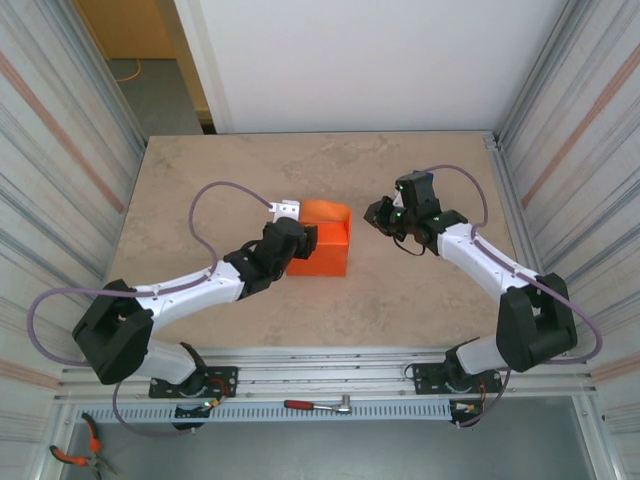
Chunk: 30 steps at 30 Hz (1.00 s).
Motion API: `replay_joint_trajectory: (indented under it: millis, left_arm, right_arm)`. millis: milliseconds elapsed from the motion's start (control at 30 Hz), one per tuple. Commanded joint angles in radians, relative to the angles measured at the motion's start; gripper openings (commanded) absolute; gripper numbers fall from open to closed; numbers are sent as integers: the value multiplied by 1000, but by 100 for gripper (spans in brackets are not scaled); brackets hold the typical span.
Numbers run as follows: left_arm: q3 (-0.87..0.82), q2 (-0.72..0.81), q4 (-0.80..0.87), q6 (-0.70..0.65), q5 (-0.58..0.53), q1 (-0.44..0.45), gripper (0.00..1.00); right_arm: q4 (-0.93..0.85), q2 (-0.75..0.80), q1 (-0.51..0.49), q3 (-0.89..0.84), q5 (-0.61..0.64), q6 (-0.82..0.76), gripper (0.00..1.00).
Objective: Wrap the gift box in paper
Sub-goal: Fold the seventh fold of the wrapping paper on the gift box.
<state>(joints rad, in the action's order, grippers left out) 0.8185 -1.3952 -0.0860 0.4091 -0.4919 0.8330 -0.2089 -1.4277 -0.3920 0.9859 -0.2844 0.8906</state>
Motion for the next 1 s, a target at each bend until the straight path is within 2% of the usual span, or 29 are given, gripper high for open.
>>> replay_joint_trajectory:
  millis: [0,267,967]
  left_arm:
    - [7,-18,74,7,-25,2,65]
    - [9,-17,80,10,-25,2,64]
    - [11,-16,86,11,-25,3,62]
  right_arm:
    - [30,-23,-1,43,-31,5,15]
    - [55,-29,-40,28,-20,23,0]
    - [79,13,-138,6,-2,64,0]
